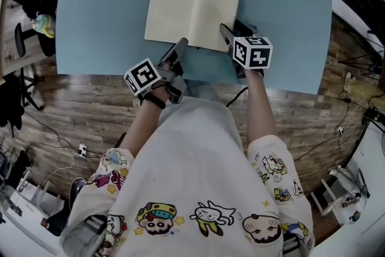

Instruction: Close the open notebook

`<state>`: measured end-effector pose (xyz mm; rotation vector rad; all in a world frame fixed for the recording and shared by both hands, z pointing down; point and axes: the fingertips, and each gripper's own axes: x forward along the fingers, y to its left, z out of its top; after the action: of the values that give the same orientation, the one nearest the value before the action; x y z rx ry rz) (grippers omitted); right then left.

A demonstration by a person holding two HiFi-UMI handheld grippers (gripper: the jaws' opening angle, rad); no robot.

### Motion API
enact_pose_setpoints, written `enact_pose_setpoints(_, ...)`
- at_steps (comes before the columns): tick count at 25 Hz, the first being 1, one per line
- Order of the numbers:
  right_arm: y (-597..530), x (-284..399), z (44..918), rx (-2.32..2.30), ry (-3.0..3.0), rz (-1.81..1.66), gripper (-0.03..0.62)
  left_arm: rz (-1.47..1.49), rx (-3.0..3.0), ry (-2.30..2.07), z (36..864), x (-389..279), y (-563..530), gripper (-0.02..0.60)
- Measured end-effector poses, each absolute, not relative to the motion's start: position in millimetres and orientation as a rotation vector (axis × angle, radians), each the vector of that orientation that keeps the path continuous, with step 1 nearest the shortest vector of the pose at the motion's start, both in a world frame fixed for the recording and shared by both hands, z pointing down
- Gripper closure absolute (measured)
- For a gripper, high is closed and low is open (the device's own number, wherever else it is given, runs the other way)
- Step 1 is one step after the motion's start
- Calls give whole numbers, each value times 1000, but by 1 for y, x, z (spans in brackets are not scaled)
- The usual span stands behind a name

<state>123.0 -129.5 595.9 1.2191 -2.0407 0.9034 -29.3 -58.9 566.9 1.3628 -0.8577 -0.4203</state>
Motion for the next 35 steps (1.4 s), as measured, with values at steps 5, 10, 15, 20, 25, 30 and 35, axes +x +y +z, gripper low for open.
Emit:
enact_pose_setpoints(5,-130,124,596,1181,-2059,884,355,-440,1392,-861,564,-31,-59,239)
enact_pose_setpoints(10,-130,121,595,1170,-2059,883,355,-449,1415,-883,561,-44,-60,239)
enact_pose_setpoints(15,-128,123,595,1158,-2059,886,356,-583,1322,-858,555,-42,-66,241)
enact_pose_setpoints(20,-127,128,596,1160,-2063,884,356,-656,1217,-819,558,-43,-69,241)
enact_pose_setpoints(25,-128,126,596,1150,-2067,890,358,-686,1265,-845,551,-57,-79,239)
enact_pose_setpoints(30,-128,126,596,1148,-2065,890,358,-632,1352,-930,553,-84,-98,241)
enact_pose_setpoints(35,-127,127,596,1151,-2064,893,358,-532,1449,-981,558,-96,-115,275)
